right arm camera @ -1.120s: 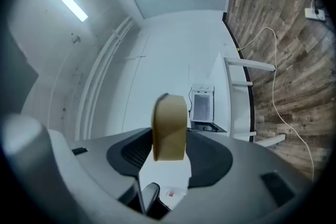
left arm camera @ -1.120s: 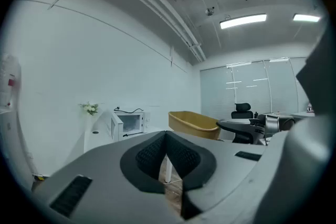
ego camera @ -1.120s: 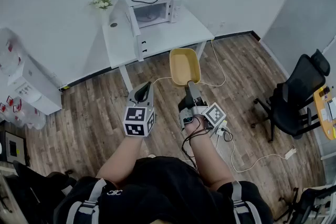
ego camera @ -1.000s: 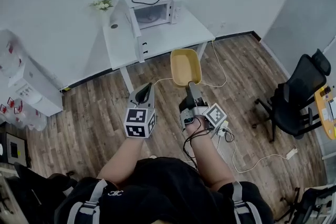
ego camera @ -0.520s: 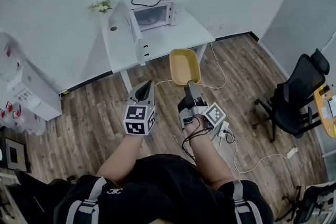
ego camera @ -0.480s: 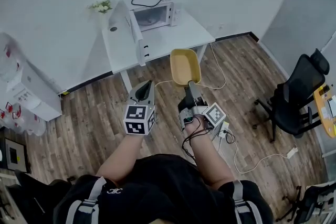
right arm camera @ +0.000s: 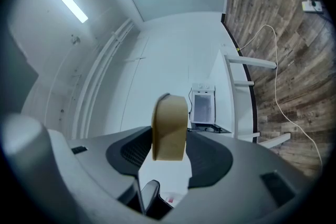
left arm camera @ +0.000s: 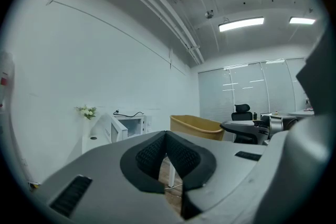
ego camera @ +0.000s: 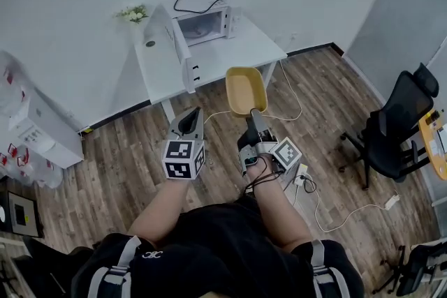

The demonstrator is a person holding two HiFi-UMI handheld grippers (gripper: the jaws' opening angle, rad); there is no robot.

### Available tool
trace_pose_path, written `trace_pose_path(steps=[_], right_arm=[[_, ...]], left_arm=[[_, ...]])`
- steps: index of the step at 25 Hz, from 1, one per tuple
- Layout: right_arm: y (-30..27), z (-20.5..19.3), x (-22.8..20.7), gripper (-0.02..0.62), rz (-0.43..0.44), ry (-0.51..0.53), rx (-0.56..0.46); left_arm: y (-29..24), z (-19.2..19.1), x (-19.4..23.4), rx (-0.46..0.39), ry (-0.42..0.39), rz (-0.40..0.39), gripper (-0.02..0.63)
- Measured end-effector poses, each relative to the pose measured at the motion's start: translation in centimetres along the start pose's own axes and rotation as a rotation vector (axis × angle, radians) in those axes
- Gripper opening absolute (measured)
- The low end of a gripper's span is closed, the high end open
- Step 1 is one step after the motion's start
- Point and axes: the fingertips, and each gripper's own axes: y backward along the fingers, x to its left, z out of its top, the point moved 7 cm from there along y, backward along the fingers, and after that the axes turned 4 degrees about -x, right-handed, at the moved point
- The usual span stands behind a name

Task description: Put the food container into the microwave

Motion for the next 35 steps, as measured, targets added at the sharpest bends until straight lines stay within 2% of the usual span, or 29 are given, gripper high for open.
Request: trace_pose_path(steps=[6, 12, 25, 35], right_arm=[[-2.7, 1.6, -1.3, 0.212, 0.01, -0.012, 0.001], [-7.4, 4.7, -3.0, 0.212, 0.014, -0.026, 0.013], [-22.0, 16.0, -7.6, 0.212, 0.02, -0.055, 0.072], [-34.2, 24.6, -10.2, 0.212, 0.01, -0.074, 0.193]], left_arm=[[-3.0, 0.1, 0.9, -0.009, -0.012, 0.014, -0.006], [-8.4, -0.3, 1.3, -0.002, -0.015, 0.017, -0.006], [-26.6, -1.1, 1.5, 0.035, 0.002, 0.075, -0.006], [-41.0, 0.3, 1.7, 0.053, 0.01, 0.169, -0.006]])
